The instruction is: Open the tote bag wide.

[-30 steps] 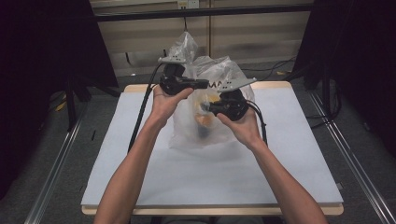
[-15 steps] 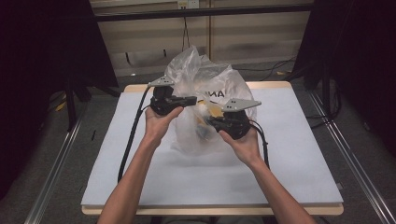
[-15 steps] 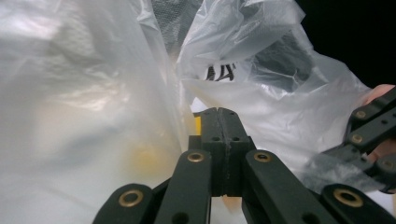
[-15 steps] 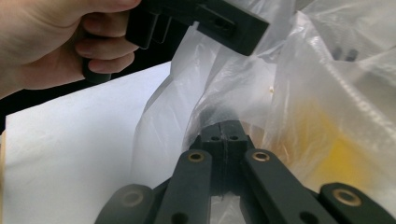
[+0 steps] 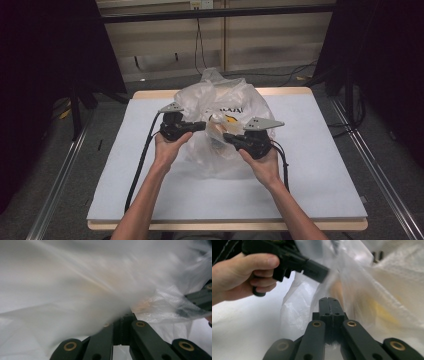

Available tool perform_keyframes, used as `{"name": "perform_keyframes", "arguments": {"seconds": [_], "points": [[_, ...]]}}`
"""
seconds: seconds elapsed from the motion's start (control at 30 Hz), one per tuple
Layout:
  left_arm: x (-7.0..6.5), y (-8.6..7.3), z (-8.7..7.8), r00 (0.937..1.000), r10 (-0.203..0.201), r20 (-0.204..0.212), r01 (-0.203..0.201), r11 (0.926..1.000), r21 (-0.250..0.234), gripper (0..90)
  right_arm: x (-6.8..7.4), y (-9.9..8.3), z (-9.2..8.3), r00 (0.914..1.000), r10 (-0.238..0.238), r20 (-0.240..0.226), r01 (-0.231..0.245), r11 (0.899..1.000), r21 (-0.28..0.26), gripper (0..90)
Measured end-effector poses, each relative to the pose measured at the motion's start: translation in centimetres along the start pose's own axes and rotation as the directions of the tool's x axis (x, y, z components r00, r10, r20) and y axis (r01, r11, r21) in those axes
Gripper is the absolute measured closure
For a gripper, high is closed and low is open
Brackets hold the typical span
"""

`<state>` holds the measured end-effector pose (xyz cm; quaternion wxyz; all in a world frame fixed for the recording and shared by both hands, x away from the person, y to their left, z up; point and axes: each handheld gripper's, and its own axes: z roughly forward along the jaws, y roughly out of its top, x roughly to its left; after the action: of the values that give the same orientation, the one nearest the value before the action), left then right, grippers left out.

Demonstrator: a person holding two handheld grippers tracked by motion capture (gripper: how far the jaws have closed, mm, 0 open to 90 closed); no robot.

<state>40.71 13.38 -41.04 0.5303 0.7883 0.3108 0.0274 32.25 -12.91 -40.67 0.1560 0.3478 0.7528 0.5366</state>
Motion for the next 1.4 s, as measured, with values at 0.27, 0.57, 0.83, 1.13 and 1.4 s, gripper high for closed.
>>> {"name": "perform_keyframes", "arguments": {"seconds": [0.27, 0.57, 0.83, 1.13, 1.4], "points": [[0.6, -2.5, 1.7, 1.0, -0.008, -0.003, 0.009, 0.9982, 0.059, 90.0, -2.3, -3.2, 0.5, 0.9941, 0.091, 0.059, -0.092, 0.996, 0.018, 90.0], [0.8, -4.9, 3.1, 0.9996, -0.027, 0.005, 0.026, 0.9914, 0.128, 90.0, -4.7, -6.5, 0.9, 0.9784, 0.167, 0.122, -0.177, 0.981, 0.078, 90.0], [0.6, -5.2, 2.2, 0.9992, 0.004, 0.04, -0.01, 0.9884, 0.152, 90.0, -4.3, -6.9, 1.2, 0.9836, 0.143, 0.11, -0.156, 0.981, 0.118, 90.0], [-2.9, -2.6, -2.9, 0.9916, 0.105, 0.076, -0.106, 0.9944, 0.005, 90.0, -1.4, -3.5, -1.7, 0.9952, 0.098, -0.002, -0.098, 0.995, -0.009, 90.0], [-3.7, 0.7, -2.3, 0.9844, 0.161, 0.071, -0.157, 0.9858, -0.059, 90.0, -1.4, -0.2, -2.0, 0.9979, 0.06, 0.023, -0.059, 0.997, -0.048, 90.0]]}}
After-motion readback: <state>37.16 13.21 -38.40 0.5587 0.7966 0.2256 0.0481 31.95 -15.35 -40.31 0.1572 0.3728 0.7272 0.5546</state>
